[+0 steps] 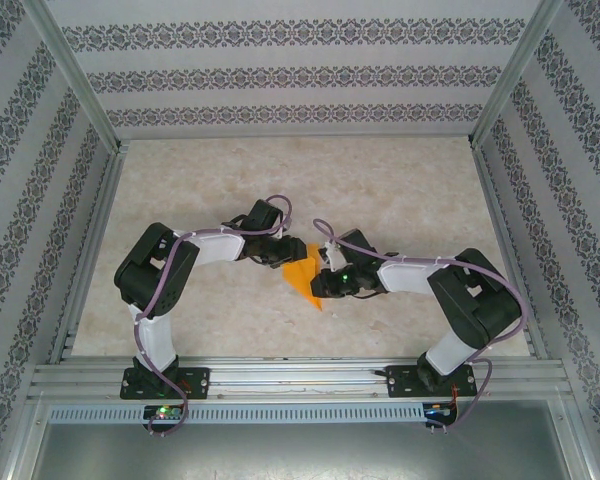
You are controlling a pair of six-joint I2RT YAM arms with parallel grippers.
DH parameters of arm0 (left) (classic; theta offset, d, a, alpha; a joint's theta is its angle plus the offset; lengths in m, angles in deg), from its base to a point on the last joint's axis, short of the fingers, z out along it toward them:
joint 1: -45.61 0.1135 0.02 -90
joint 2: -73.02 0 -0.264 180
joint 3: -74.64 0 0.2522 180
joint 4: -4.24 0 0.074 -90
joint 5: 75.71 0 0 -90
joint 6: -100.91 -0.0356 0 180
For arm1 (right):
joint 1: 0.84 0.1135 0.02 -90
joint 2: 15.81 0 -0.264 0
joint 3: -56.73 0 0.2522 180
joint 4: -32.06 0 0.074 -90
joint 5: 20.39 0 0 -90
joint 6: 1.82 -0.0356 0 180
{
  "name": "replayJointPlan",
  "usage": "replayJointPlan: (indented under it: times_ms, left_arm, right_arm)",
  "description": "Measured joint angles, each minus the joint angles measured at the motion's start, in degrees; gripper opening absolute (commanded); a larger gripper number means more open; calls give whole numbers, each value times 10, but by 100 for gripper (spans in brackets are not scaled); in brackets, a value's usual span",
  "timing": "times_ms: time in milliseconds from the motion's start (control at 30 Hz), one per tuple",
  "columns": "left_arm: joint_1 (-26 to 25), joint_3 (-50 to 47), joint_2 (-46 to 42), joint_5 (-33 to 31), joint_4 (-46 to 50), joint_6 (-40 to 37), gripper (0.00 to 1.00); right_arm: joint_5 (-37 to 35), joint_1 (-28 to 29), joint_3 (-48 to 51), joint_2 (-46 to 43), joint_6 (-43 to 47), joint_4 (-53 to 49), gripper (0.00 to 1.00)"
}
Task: Fold a paper plane with a square sheet of paper (fold left side to right side)
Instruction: Fourth fold the wing at the center of the table.
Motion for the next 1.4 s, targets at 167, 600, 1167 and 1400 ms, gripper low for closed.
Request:
replayJointPlan:
  times_ms: [167, 600, 1167, 1400]
  left_arm:
    - [0, 0, 0, -1, 0, 0, 46]
    - [0, 1, 0, -2, 2, 0, 46]
    - [0, 2, 0, -2, 4, -3, 46]
    - [-3, 3, 0, -7, 6, -5, 46]
  right_arm:
    - [19, -16, 0, -22, -9, 10, 34]
    - [64, -66, 3, -33, -34, 64, 41]
    - [64, -52, -6, 20, -50, 89, 12]
    - [55, -52, -6, 20, -44, 80, 2]
